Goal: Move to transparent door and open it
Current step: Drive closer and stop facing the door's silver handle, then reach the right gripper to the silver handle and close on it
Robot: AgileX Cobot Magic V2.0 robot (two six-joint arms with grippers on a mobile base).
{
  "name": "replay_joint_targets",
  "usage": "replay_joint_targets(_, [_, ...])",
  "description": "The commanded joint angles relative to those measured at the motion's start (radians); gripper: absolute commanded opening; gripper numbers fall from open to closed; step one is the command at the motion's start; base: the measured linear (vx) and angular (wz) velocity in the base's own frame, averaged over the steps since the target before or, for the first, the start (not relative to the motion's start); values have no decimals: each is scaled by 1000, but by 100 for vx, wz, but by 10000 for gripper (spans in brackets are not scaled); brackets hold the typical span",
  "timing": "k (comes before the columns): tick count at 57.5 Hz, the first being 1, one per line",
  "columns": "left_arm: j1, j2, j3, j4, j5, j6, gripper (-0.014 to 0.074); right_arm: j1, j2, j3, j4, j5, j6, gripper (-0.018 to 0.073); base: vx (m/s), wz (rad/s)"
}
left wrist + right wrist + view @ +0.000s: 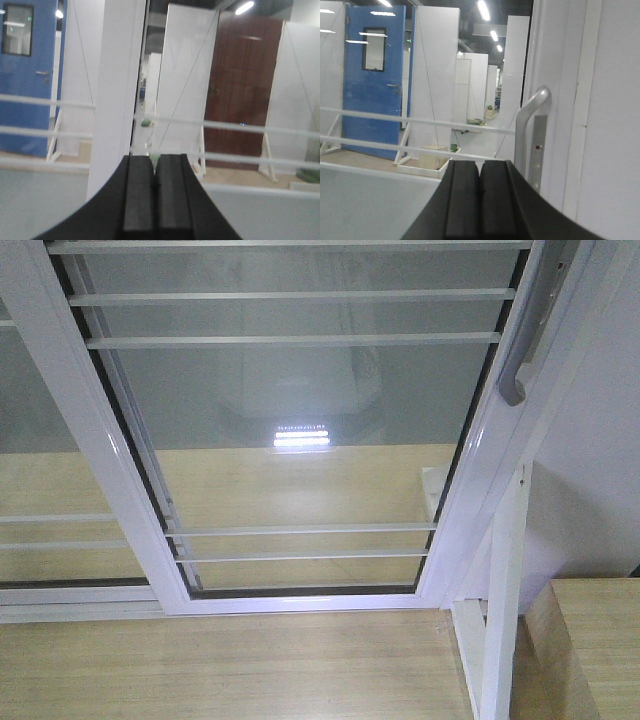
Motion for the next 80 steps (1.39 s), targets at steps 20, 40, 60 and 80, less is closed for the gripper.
replay_joint_targets(20, [-4,622,-520,-10,26,37,4,-5,599,-546,-6,177,-32,2,0,0])
replay_joint_targets(40, [-4,832,-627,46,22,40,8,-5,818,-594,-1,94,-30,5,0,0])
replay_joint_targets(60, [-4,840,-626,49,56,40,192,-5,835,-594,-1,142,-29,204,0,0])
replay_joint_targets(80, [-4,842,-626,49,76,40,596,-5,857,-594,2,103,-24,631,0,0])
